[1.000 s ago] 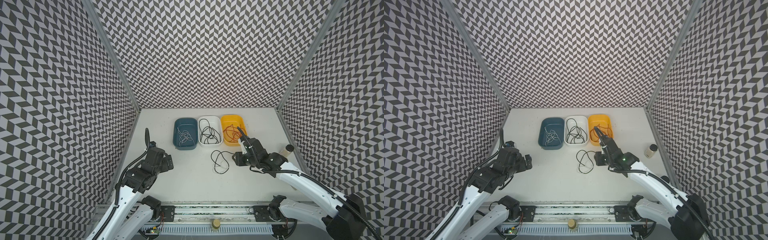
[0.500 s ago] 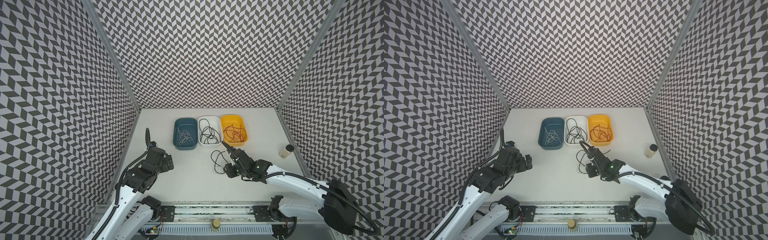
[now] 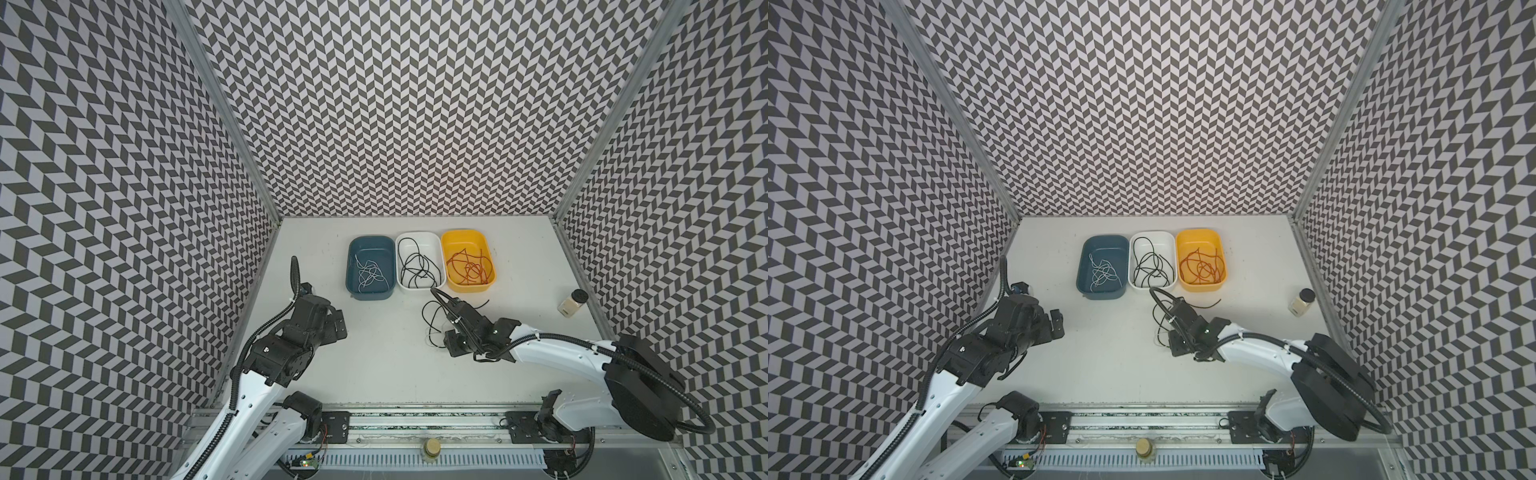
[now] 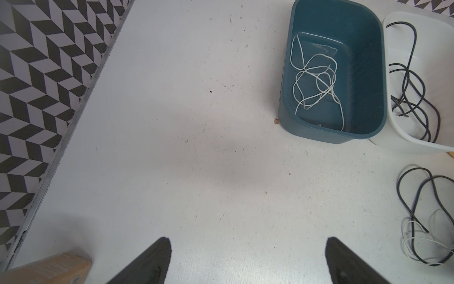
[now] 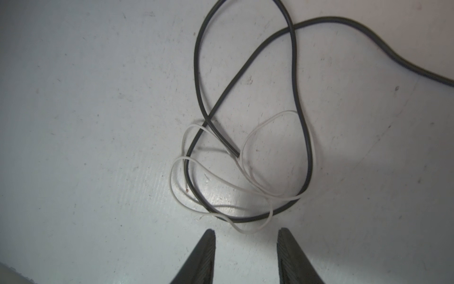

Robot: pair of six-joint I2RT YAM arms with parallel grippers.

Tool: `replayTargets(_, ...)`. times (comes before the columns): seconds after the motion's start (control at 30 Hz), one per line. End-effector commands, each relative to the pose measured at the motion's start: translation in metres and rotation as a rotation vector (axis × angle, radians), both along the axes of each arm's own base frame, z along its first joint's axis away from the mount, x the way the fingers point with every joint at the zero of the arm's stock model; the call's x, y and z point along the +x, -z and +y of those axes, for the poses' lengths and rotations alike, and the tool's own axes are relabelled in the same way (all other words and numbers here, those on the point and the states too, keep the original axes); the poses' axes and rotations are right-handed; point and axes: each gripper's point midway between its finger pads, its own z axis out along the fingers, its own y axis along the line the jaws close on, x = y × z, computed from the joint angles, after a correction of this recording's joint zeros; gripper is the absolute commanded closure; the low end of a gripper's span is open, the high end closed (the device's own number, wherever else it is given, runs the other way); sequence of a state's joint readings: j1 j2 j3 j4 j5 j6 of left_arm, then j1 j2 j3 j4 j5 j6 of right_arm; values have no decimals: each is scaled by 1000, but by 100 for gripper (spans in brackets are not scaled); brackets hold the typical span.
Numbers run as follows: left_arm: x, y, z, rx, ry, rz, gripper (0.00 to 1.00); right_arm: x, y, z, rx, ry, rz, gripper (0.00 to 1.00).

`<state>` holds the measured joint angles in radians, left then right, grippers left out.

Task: Untangle the cables
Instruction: 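Move the right gripper back over the black and white wire pile, then lower the right gripper and pinch the white wire in the pile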

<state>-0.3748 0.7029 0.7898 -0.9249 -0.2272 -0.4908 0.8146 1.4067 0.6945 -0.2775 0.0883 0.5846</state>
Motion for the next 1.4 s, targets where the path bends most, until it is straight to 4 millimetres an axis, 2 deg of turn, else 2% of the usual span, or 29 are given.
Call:
replayTargets(0.0,0,-7,3,9,-14,-23,0,11,-3,9,25,31,-28,59)
replayTargets(0.37,0,-7,3,9,-12,-24,0,18,4,9,-4,50,-33,66)
replayTargets(0.57,0,-7,3,9,-13,-25,0,20,9,8,-21,61,-28,73)
replayTargets(0.8,0,-8,3,8,-12,-26,0,20,15,6,-37,72,-18,76)
replayTargets(0.97,0,-8,4,9,-14,-27,0,21,17,5,-44,79,-16,82)
replayTargets(1.2,0,-8,4,8,-16,-28,0,20,6,2,-29,86,-35,91)
replayTargets(1.37,0,-8,3,7,-12,-28,0,20,-13,-1,-2,100,-68,95)
